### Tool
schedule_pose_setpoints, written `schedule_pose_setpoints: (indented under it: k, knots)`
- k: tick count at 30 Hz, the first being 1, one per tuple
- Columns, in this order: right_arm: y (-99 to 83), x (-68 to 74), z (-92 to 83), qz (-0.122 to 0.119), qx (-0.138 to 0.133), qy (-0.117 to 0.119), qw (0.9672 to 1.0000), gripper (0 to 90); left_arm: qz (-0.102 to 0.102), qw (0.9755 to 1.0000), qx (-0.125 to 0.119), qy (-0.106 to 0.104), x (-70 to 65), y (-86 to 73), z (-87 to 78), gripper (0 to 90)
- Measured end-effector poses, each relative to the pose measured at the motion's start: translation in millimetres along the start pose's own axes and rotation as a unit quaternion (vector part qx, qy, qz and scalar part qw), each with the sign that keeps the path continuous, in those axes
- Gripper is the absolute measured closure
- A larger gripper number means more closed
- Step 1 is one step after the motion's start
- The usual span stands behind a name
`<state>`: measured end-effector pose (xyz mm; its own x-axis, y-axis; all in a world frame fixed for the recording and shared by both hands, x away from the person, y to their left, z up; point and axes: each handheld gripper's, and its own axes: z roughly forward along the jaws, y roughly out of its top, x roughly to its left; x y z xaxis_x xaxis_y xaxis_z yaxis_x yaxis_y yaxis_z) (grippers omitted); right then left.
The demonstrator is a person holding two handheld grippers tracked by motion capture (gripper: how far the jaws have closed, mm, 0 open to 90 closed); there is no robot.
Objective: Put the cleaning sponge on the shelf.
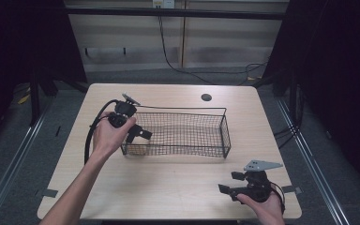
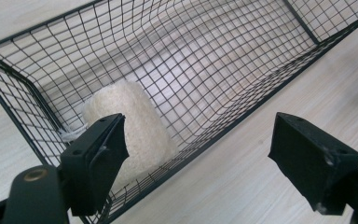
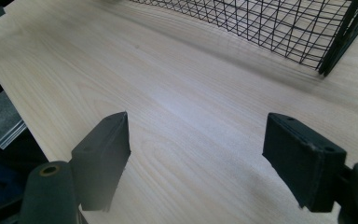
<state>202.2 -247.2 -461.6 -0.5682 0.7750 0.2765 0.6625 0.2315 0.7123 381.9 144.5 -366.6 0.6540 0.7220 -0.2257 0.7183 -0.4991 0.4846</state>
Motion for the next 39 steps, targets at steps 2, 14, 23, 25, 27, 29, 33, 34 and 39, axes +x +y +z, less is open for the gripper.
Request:
schedule_pose_setpoints:
  k: [2, 14, 23, 25, 27, 29, 33, 34, 39]
  knots:
    - [0.0, -0.3, 0.2, -0.001, 0.000, -0.001, 1.0000, 22.8, 0.002, 1.0000, 0.001, 0.007, -0.8, -2.9, -0.1, 18.2]
    - [0.3, 0.0, 0.3, 0.000, 0.001, -0.004, 1.0000, 22.9, 0.001, 0.9985, -0.047, -0.027, -3.8, -39.3, -21.7, 18.6]
    - [0.1, -0.4, 0.3, 0.001, 0.001, -0.004, 1.0000, 23.0, 0.004, 0.9938, -0.106, -0.034, 3.1, -77.3, -41.8, 19.4]
    - [0.4, 0.1, 0.8, -0.002, 0.003, -0.004, 1.0000, 23.1, 0.010, 0.9934, -0.111, -0.029, 3.7, -83.4, -46.3, 21.3]
    - [0.5, 0.1, 0.8, -0.001, 0.002, -0.004, 1.0000, 23.1, 0.012, 0.9919, -0.123, -0.029, 4.5, -89.3, -50.4, 21.3]
    - [0.5, 0.0, 0.7, 0.000, 0.002, -0.005, 1.0000, 23.1, 0.011, 0.9900, -0.139, -0.022, 5.3, -95.6, -54.2, 21.3]
    - [0.2, -0.5, 0.4, 0.000, 0.000, -0.005, 1.0000, 23.1, 0.000, 0.9892, -0.143, -0.029, 10.4, -108.7, -57.5, 21.7]
    - [0.2, -0.3, 0.1, 0.002, 0.001, -0.006, 1.0000, 23.1, -0.002, 0.9886, -0.148, -0.028, 11.5, -111.6, -58.8, 21.8]
    - [0.2, -0.4, 0.0, 0.002, 0.000, -0.006, 1.0000, 23.0, -0.022, 0.9860, -0.162, -0.031, 12.4, -129.5, -59.9, 21.7]
